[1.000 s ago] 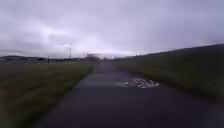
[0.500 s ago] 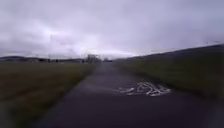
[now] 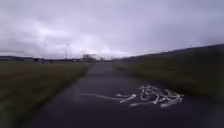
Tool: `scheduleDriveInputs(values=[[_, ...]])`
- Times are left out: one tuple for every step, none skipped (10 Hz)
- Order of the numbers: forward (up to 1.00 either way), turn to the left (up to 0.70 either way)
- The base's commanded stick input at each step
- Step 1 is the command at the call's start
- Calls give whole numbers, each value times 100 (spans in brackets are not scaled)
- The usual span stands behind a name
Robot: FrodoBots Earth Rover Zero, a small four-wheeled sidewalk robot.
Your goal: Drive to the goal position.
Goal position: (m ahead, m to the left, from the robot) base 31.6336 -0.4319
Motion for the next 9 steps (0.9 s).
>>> scheduleDriveInputs(values=[[100,7],[100,2],[100,3],[100,3],[100,2],[100,2],[100,2],[100,2],[100,2]])
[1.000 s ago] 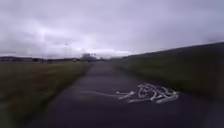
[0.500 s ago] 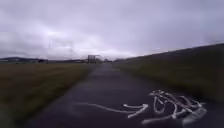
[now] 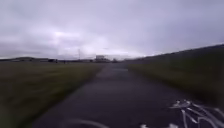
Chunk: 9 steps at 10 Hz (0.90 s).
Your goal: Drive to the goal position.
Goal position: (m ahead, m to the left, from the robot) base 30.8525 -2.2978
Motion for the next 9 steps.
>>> scheduleDriveInputs(values=[[100,3],[100,3],[100,3],[100,3],[100,3],[100,3],[100,2],[100,3],[100,3]])
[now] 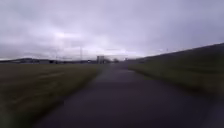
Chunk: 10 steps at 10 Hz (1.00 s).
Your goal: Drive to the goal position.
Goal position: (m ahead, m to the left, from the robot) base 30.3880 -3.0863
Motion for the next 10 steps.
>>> scheduleDriveInputs(values=[[100,0],[100,0],[100,0],[100,-1],[100,-3],[100,-9],[100,-23],[100,-11],[100,0],[100,0]])
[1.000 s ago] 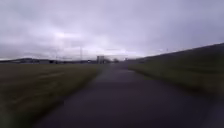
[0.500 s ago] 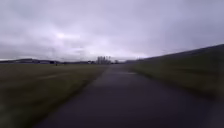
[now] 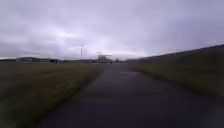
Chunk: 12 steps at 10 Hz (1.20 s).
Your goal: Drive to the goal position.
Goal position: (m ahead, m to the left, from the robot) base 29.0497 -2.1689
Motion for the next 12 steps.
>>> scheduleDriveInputs(values=[[100,0],[100,0],[100,0],[100,0],[100,0],[100,0],[100,0],[100,0],[100,0],[100,0],[100,0],[100,0]])
